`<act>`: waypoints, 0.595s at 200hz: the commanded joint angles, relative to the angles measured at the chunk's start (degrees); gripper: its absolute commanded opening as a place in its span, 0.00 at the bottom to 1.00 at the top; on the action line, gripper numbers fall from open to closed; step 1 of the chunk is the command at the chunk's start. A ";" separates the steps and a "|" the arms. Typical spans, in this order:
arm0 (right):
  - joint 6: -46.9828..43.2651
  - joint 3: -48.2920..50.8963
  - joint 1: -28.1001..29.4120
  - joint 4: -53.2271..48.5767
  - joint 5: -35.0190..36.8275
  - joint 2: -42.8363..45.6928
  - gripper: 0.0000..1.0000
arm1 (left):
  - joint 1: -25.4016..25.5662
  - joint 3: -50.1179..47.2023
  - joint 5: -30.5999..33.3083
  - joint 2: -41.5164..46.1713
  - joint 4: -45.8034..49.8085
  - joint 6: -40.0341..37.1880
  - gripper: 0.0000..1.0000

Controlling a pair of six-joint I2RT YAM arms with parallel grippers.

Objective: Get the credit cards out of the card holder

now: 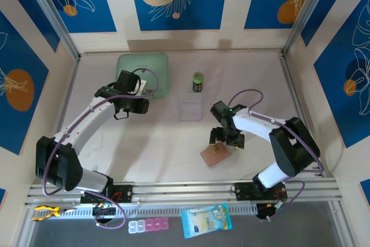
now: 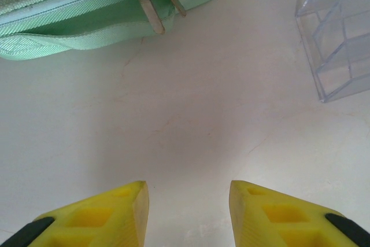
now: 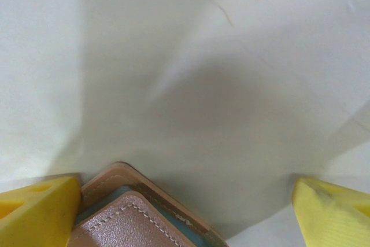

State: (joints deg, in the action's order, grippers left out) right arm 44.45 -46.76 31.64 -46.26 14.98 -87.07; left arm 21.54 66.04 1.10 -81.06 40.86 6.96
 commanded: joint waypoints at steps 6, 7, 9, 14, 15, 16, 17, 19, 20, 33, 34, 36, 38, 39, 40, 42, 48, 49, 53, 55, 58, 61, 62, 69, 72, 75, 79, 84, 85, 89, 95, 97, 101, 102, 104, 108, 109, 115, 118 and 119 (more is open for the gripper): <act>3.72 1.79 1.03 -4.48 -0.48 3.89 0.94 | -1.06 0.07 -0.92 -0.68 -0.43 -0.39 0.41; 3.80 1.77 1.13 -4.64 -0.35 4.08 0.94 | -1.06 0.06 -0.92 -0.68 -0.48 -0.42 0.41; 3.98 1.77 1.32 -4.98 -0.01 4.38 0.94 | -1.06 0.06 -0.99 -0.68 -0.53 -0.41 0.41; 4.41 1.54 1.90 -5.81 0.69 5.13 0.94 | -1.15 0.05 -1.08 -0.68 -0.52 -0.38 0.41; 4.50 1.52 2.05 -6.01 0.81 5.36 0.94 | -1.15 0.10 -1.09 -0.73 -0.52 -0.38 0.41; 4.55 1.46 2.17 -6.20 0.91 5.56 0.94 | -1.15 0.08 -1.10 -0.70 -0.52 -0.37 0.41; 4.62 1.39 2.27 -6.38 1.05 5.71 0.94 | -1.15 0.06 -1.10 -0.69 -0.52 -0.33 0.41; 4.71 1.23 2.50 -6.71 1.20 6.00 0.94 | -1.15 0.06 -1.10 -0.73 -0.52 -0.29 0.41; 4.79 1.15 2.62 -6.90 1.28 6.15 0.94 | -1.15 0.05 -1.10 -0.66 -0.52 -0.29 0.41; 4.80 0.01 4.44 -8.43 1.11 7.56 0.94 | -1.24 0.05 -1.41 -0.77 -0.61 -0.33 0.41; 4.83 -0.08 4.59 -8.51 1.11 7.63 0.94 | -1.24 0.05 -1.43 -0.77 -0.61 -0.35 0.41; 4.85 -0.26 5.21 -8.67 1.01 7.77 0.94 | -1.24 0.05 -1.49 -0.77 -0.61 -0.30 0.41; 4.78 -0.43 5.38 -8.85 0.90 7.90 0.94 | -1.24 0.05 -1.53 -0.77 -0.61 -0.33 0.41; 4.73 -0.52 5.59 -8.89 0.87 7.93 0.94 | -1.24 0.05 -1.54 -0.77 -0.61 -0.35 0.41; 4.73 -0.61 6.04 -8.96 0.77 7.95 0.94 | -1.28 0.05 -1.54 -0.81 -0.61 -0.32 0.41; 4.67 -0.79 6.59 -9.09 0.60 8.03 0.95 | -1.31 0.05 -1.61 -0.82 -0.61 -0.36 0.41; 4.58 -1.29 7.94 -9.43 0.03 8.15 0.95 | -1.40 0.14 -1.69 -0.81 -0.61 -0.31 0.41; 4.59 -1.43 8.15 -9.49 -0.14 8.10 0.95 | -1.40 0.14 -1.70 -0.83 -0.61 -0.34 0.41; 4.57 -1.69 9.08 -9.70 -0.74 8.03 0.96 | -1.43 0.14 -1.72 -0.81 -0.61 -0.28 0.41; 4.59 -1.78 9.61 -9.81 -1.03 7.98 0.96 | -1.44 0.14 -1.70 -0.78 -0.61 -0.24 0.41; 4.53 -2.05 10.31 -9.89 -1.49 7.91 0.96 | -1.49 0.06 -1.79 -0.73 -0.61 -0.22 0.41; 4.67 -2.23 11.11 -10.02 -2.02 7.77 0.96 | -1.48 0.07 -1.76 -0.76 -0.61 -0.21 0.41; 4.72 -2.25 11.36 -10.05 -2.18 7.74 0.96 | -1.49 0.06 -1.78 -0.77 -0.61 -0.20 0.41; 5.09 -2.70 13.41 -10.13 -3.39 7.58 0.96 | -1.51 0.05 -1.79 -0.68 -0.61 -0.24 0.41; 5.31 -2.80 14.42 -10.17 -3.92 7.58 0.96 | -1.50 0.05 -1.73 -0.68 -0.61 -0.20 0.41; 5.44 -2.91 15.37 -10.09 -4.51 7.53 0.96 | -1.50 -0.02 -1.72 -0.64 -0.61 -0.19 0.41; 5.71 -3.09 16.82 -10.04 -5.18 7.34 0.96 | -1.50 -0.01 -1.73 -0.61 -0.65 -0.16 0.41; 6.17 -3.34 18.43 -9.99 -5.97 7.17 0.96 | -1.58 0.03 -1.79 -0.64 -0.69 -0.16 0.41; 6.26 -3.38 18.75 -9.99 -6.17 7.13 0.96 | -1.58 0.00 -1.80 -0.66 -0.69 -0.18 0.41; 6.74 -3.53 20.18 -10.03 -6.74 6.94 0.96 | -1.58 0.04 -1.82 -0.61 -0.70 -0.11 0.41; 7.53 -3.76 21.98 -10.08 -7.59 6.63 0.96 | -1.59 -0.02 -1.81 -0.68 -0.70 -0.11 0.41; 7.75 -3.84 22.64 -10.01 -7.91 6.51 0.96 | -1.59 -0.01 -1.85 -0.68 -0.70 -0.11 0.41; 8.25 -3.95 23.73 -9.99 -8.54 6.35 0.96 | -1.59 0.01 -1.84 -0.69 -0.74 -0.18 0.41; 8.40 -4.00 23.95 -10.03 -8.73 6.28 0.96 | -1.59 -0.01 -1.87 -0.69 -0.72 -0.14 0.41; 8.67 -4.03 24.67 -9.96 -8.98 6.16 0.97 | -1.59 -0.03 -1.89 -0.71 -0.70 -0.12 0.41; 9.23 -4.12 25.68 -9.91 -9.42 5.91 0.97 | -1.57 -0.03 -1.89 -0.73 -0.70 -0.11 0.41; 9.33 -4.12 25.94 -9.86 -9.52 5.88 0.97 | -1.58 -0.03 -1.89 -0.70 -0.74 -0.11 0.41; 10.07 -4.21 27.73 -9.54 -10.17 5.63 0.97 | -1.59 0.01 -1.98 -0.73 -0.78 -0.11 0.41; 10.48 -4.24 28.63 -9.35 -10.53 5.44 0.97 | -1.59 0.01 -1.97 -0.75 -0.78 -0.11 0.41; 10.61 -4.27 28.86 -9.28 -10.64 5.34 0.97 | -1.59 -0.01 -1.98 -0.76 -0.83 -0.11 0.41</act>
State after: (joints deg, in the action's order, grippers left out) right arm 50.65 -49.71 55.18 -53.82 9.74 -80.40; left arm 20.73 66.04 0.40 -81.23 40.66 6.98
